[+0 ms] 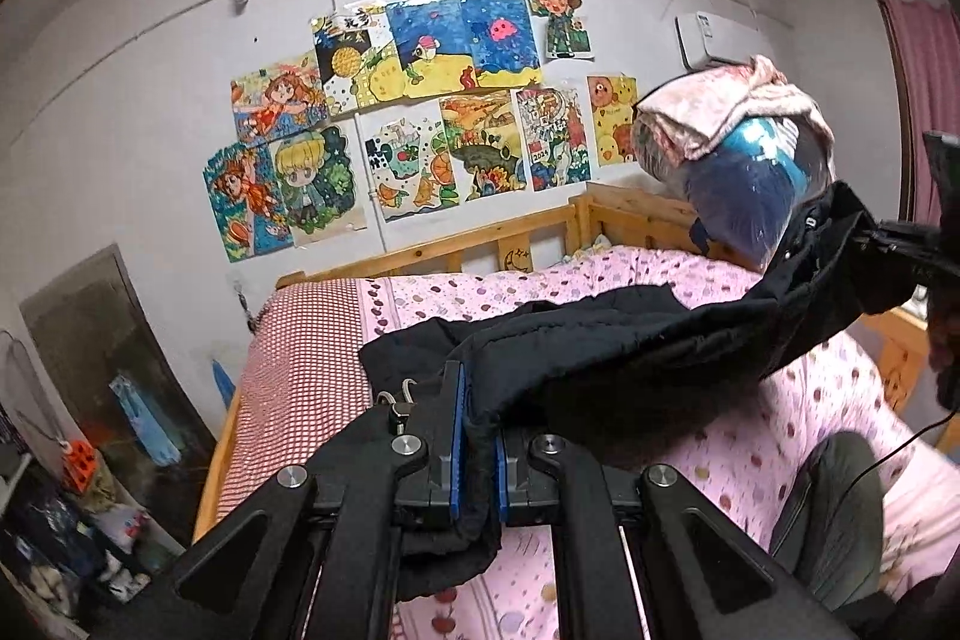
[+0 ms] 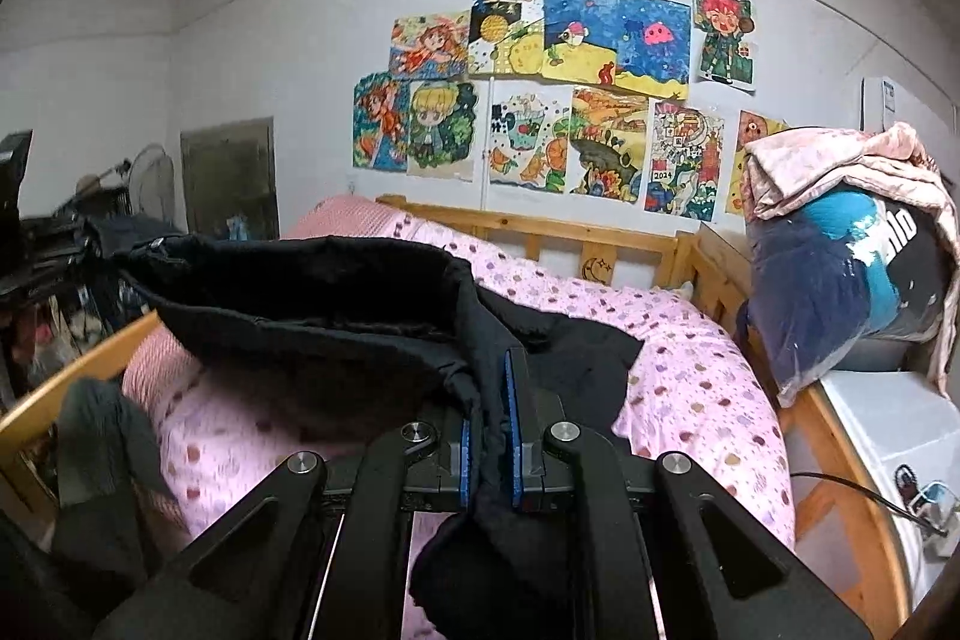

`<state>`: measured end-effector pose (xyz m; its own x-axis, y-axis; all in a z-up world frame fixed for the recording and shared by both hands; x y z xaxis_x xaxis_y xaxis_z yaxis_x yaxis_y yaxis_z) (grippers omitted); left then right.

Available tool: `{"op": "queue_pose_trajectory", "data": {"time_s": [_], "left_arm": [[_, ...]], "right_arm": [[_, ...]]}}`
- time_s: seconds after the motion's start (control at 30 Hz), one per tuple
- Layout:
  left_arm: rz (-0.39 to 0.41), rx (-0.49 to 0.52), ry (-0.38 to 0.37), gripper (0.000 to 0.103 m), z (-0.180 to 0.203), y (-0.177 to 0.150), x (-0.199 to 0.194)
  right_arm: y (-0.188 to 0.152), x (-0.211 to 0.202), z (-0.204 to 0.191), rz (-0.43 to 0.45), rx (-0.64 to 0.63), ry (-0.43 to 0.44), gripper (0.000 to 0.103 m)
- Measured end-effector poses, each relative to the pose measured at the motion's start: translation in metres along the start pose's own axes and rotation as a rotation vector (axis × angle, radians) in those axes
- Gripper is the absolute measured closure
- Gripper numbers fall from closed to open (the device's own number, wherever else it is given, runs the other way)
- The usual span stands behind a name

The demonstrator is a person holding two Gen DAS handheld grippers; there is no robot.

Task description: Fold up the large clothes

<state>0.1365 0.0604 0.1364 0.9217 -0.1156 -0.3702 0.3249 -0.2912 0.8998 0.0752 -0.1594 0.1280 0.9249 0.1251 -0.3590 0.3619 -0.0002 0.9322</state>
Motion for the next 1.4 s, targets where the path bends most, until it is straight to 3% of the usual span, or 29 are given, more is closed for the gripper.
{"op": "queue_pose_trajectory", "data": {"time_s": [0.13,0.37,0.77,1.4], "left_arm": [[-0.014,-0.046,-0.031,0.095,-0.012,0.012,0.018],[-0.065,-0.064,-0.022,0.095,-0.036,0.033,0.065],[-0.111,-0.035,0.028,0.095,-0.057,0.054,0.150],[-0.228,-0.105,-0.012,0.094,-0.078,0.025,0.270]], "right_arm": [[0.014,0.023,0.008,0.019,0.043,0.021,0.095],[0.036,0.076,0.015,0.030,0.080,0.024,0.095],[0.068,0.174,0.016,0.033,-0.018,-0.140,0.094],[0.047,0.282,0.037,0.014,0.031,-0.158,0.094]]}}
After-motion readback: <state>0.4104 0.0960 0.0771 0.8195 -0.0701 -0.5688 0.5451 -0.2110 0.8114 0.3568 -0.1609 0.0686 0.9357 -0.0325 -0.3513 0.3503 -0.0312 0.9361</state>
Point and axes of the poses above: each gripper's, at about its wrist camera, not at the fingertips, and x roughly the way its jaws point, z to its right, y to its top, the point moved 7 cm from there along x, roughly the way its jaws point, and after that the axes turned 5 degrees about x, right-handed, at the moved point
